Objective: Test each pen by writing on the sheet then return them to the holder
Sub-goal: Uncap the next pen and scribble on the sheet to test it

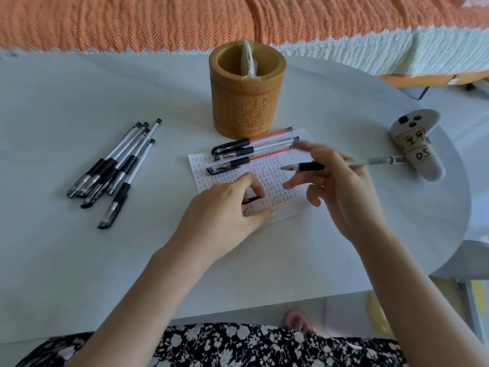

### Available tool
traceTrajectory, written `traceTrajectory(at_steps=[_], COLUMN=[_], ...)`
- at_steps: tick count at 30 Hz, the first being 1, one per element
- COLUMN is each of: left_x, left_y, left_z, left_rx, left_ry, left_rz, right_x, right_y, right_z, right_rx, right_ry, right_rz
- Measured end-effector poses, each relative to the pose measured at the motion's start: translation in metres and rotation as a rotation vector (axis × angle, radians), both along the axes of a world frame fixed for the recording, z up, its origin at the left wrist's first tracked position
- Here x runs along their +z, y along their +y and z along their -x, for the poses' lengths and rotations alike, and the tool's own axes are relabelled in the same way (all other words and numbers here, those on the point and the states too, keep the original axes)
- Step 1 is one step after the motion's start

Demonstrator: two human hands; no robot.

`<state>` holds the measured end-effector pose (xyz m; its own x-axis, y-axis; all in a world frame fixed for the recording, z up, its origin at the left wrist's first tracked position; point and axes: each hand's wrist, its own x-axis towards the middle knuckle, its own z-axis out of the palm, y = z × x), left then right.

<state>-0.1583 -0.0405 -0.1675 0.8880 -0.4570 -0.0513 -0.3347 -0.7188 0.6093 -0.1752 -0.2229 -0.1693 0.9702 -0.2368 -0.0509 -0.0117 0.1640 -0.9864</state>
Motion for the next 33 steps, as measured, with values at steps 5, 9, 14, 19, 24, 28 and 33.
traceTrajectory(at_steps=[5,9,14,19,24,28,33], left_x=[-0.002,-0.004,-0.006,-0.008,-0.008,-0.008,-0.008], left_y=[-0.004,-0.007,-0.006,-0.006,-0.006,-0.006,-0.006], left_z=[0.002,0.002,0.002,0.003,0.003,0.003,0.003], left_rx=[-0.001,0.012,-0.001,-0.003,0.000,-0.004,-0.006], left_ry=[-0.002,-0.028,-0.060,-0.071,-0.072,-0.070,-0.087], left_rz=[-0.064,-0.086,-0.105,-0.104,-0.113,-0.120,-0.131], right_x=[-0.008,-0.015,-0.021,-0.021,-0.022,-0.023,-0.023], right_y=[0.012,0.020,0.026,0.029,0.028,0.029,0.028], right_z=[0.003,0.003,0.007,0.007,0.008,0.008,0.008], right_rx=[-0.081,-0.169,-0.225,-0.251,-0.238,-0.229,-0.224], right_ry=[0.057,0.060,0.000,0.004,0.004,0.002,-0.008], right_rz=[0.293,0.443,0.523,0.579,0.589,0.595,0.615])
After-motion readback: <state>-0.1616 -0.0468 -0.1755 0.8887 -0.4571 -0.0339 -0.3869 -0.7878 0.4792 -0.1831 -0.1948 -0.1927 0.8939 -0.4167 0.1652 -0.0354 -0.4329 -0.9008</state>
